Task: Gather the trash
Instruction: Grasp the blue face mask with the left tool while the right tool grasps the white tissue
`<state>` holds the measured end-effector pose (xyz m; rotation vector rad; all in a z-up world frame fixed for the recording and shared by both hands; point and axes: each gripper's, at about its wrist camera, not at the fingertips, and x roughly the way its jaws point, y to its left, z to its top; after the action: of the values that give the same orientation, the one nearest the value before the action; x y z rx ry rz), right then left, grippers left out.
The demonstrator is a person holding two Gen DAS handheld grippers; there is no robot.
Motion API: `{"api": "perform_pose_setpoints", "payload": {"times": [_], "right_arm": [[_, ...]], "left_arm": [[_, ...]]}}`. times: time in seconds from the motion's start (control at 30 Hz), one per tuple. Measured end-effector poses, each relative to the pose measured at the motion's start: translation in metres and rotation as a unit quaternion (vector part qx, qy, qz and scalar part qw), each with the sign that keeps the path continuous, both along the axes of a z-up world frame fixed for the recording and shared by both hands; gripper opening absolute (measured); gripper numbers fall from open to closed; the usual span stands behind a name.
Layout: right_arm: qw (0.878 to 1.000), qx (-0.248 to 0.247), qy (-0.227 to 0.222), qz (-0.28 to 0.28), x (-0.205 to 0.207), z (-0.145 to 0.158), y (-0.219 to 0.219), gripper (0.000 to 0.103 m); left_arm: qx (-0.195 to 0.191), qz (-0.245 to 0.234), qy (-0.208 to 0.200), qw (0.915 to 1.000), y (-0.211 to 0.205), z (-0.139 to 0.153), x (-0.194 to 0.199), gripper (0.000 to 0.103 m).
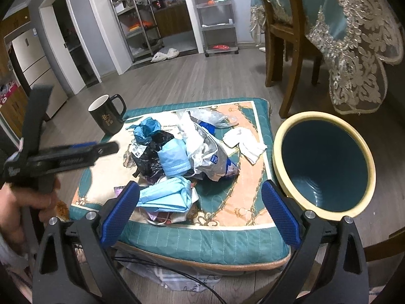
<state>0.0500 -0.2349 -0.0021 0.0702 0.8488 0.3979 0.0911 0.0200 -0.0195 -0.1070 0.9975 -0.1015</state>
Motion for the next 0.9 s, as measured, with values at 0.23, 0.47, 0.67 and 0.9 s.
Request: {"api": "perform_pose_setpoints", "payload": {"times": [0.23, 0.47, 0.67, 0.9], "right_arm": [[1.0, -0.003, 0.011, 0.002, 0.017, -0.004, -0.003, 0.095], [1.0, -0.003, 0.019, -0.017, 0.038, -0.007, -0.012, 0.095], [0.998, 0.013, 0.035, -0.043, 0.048, -0.016, -0.023, 0.095], [0.998, 0.018, 0.043, -0.05, 0.053, -0.021, -0.026, 0.095]], "left_arm": [[0.005, -0.02, 0.015, 0.9997, -0.006, -0.005, 0.043, 0.069], [-0.031, -0.06, 0.017, 0.9976, -0.031, 0.003, 0.04, 0.061], [-0.046, -0.108, 0.03, 0.9926, -0.061, -0.005, 0.034, 0.045], [-0.054, -0.12, 0.063, 0.9894, -0.076, -0.026, 0.038, 0.016]]}}
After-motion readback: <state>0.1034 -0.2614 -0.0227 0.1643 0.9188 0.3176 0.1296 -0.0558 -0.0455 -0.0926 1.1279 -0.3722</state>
